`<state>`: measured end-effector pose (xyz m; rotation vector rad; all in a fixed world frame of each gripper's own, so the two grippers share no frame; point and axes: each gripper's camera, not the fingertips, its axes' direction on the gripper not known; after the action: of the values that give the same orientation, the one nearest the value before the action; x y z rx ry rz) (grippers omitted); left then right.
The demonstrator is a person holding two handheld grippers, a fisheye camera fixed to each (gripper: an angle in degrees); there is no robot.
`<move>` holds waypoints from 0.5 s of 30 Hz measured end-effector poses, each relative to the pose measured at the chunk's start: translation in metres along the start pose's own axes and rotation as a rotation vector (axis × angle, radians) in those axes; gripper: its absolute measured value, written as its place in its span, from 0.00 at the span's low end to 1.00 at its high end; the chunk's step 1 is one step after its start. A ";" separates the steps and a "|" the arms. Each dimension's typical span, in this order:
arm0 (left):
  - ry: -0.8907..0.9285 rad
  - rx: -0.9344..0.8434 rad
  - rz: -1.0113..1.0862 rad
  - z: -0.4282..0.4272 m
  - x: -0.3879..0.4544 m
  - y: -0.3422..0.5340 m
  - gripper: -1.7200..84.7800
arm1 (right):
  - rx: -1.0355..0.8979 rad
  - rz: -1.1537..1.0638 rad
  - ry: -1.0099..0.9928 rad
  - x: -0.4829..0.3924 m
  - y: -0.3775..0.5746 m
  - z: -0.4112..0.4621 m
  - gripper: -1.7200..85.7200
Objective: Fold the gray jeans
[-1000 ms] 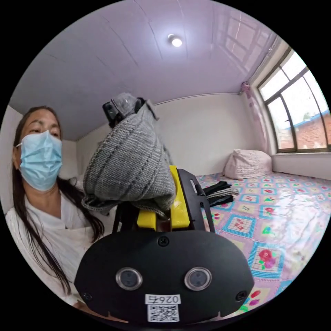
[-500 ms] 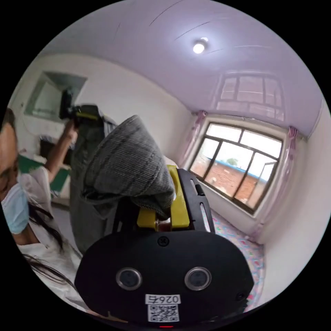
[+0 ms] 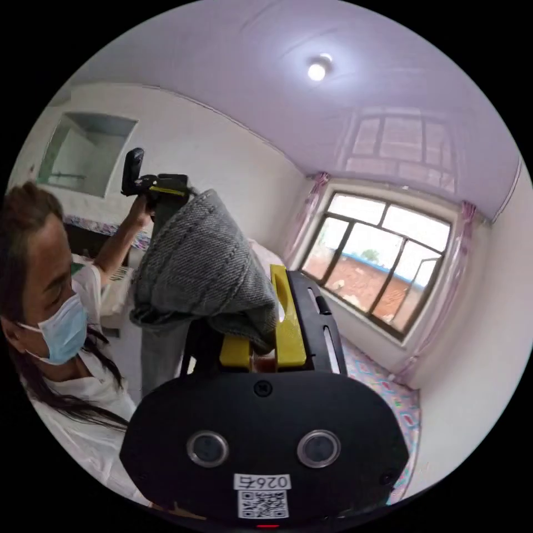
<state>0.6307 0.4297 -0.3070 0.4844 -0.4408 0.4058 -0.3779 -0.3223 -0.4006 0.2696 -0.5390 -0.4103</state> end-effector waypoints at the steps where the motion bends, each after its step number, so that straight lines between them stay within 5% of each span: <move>1: -0.027 0.025 0.026 -0.004 -0.006 -0.005 0.08 | 0.003 -0.016 0.027 -0.008 -0.003 -0.008 0.03; 9: 0.007 0.151 0.017 0.046 -0.101 -0.010 0.09 | 0.009 -0.056 0.135 0.000 -0.021 -0.044 0.02; 15: 0.109 0.193 -0.197 0.212 -0.215 0.022 0.16 | -0.002 0.035 0.223 0.088 0.038 0.020 0.02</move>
<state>0.3780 0.2797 -0.2364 0.6830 -0.2466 0.2838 -0.3087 -0.3307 -0.3317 0.2998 -0.3241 -0.3413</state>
